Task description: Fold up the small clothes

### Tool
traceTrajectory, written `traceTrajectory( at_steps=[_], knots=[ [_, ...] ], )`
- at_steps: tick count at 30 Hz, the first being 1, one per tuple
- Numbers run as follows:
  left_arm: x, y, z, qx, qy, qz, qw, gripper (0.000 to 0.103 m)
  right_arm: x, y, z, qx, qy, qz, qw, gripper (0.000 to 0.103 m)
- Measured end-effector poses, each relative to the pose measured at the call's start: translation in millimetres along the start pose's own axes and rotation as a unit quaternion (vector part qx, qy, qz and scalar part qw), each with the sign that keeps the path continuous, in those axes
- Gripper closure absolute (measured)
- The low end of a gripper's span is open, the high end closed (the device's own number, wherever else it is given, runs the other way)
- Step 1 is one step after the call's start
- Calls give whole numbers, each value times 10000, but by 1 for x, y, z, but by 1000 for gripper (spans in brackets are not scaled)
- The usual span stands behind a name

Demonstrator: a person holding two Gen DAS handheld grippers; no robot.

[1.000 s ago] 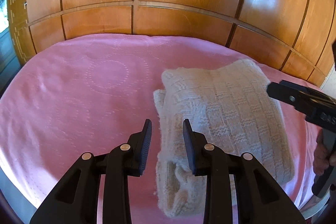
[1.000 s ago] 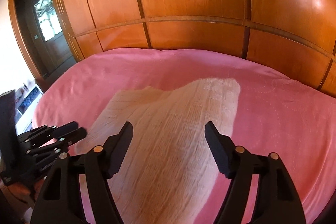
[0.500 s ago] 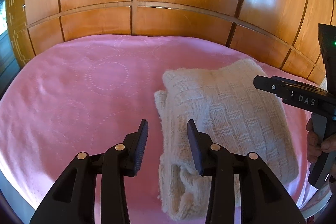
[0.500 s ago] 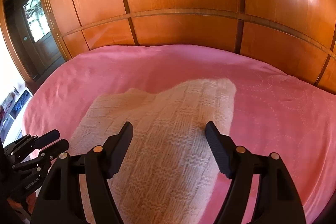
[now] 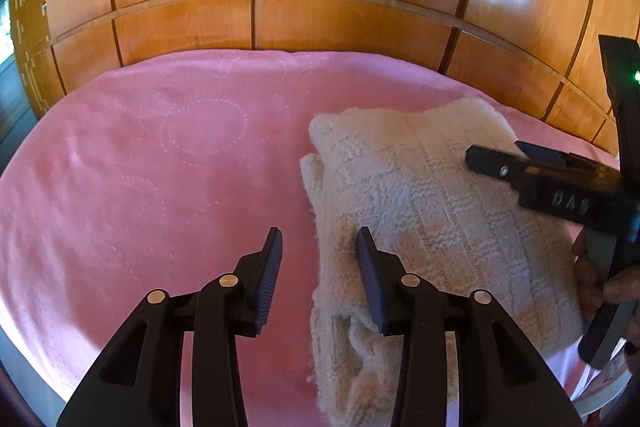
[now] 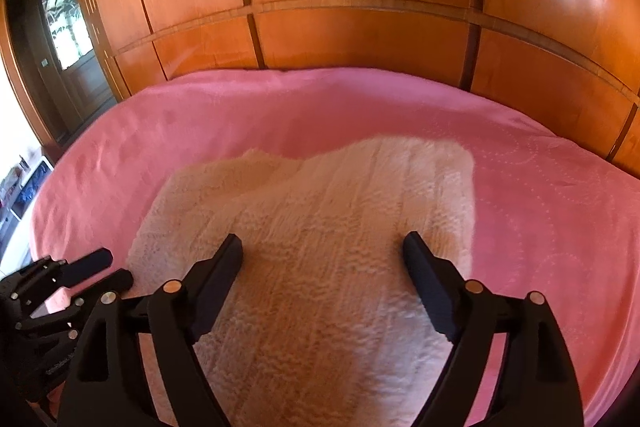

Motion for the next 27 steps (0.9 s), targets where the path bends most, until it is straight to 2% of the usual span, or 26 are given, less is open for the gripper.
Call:
traceTrajectory(
  at_steps=[2, 4, 5, 6, 7, 8, 9, 12, 15, 16, 18, 21, 24, 26, 27],
  knots=[
    [4, -6, -2, -15, 70, -71, 9999, 61, 11, -15, -16, -448, -237, 99, 9987, 16],
    [8, -12, -9, -130, 171, -110, 9997, 51, 15, -19, -25, -699, -360, 179, 9967, 16],
    [8, -13, -14, -205, 154, -89, 9996, 49, 15, -17, -27, -679, -316, 158, 9971, 16],
    [6, -14, -18, -309, 95, -59, 9995, 41, 14, -15, -25, -599, -229, 120, 9979, 15],
    [3, -13, -22, -423, -26, -29, 9991, 32, 13, -13, -22, -518, -153, 100, 9985, 14],
    [2, -13, -24, -511, -160, -12, 9986, 28, 11, -11, -20, -463, -85, 89, 9989, 14],
    [0, -11, -28, -701, -465, 22, 9965, 24, 5, -8, -16, -402, 49, 83, 9991, 14],
    [-5, -4, -32, -1065, -878, 134, 9903, 18, -20, 1, -6, -101, 564, 137, 9983, 9],
    [-4, 4, -27, -1155, -1291, 196, 9847, 18, -46, 8, 22, 656, 1061, 226, 9919, 5],
    [1, 7, -25, -1162, -1328, 181, 9841, 18, -50, 7, 34, 913, 1174, 181, 9887, 4],
    [13, 7, -17, -1128, -1662, 20, 9796, 18, -50, 1, 53, 1248, 1231, 68, 9845, 4],
    [36, -2, -16, -1311, -1962, -283, 9713, 18, -37, -14, 76, 1646, 1207, -204, 9787, 4],
    [52, -14, -17, -1776, -2488, -416, 9512, 21, -17, -28, 78, 1894, 1579, -592, 9673, 4],
    [54, -16, -16, -1860, -2755, -370, 9424, 29, 0, -38, 72, 2131, 2008, -917, 9518, 4],
    [55, -17, -13, -1872, -2966, -364, 9358, 38, 7, -41, 69, 2213, 2127, -1051, 9459, 5]
  ],
)
Point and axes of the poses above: each gripper's, at about its wrist camera, not at the fingertips, and x roughly the way its jaws point, z to its right, y to its top, the point moved 6 cm from there along x, roughly the way its jaws point, and after that the axes turned 12 degrees about x, right-handed, at the moved point
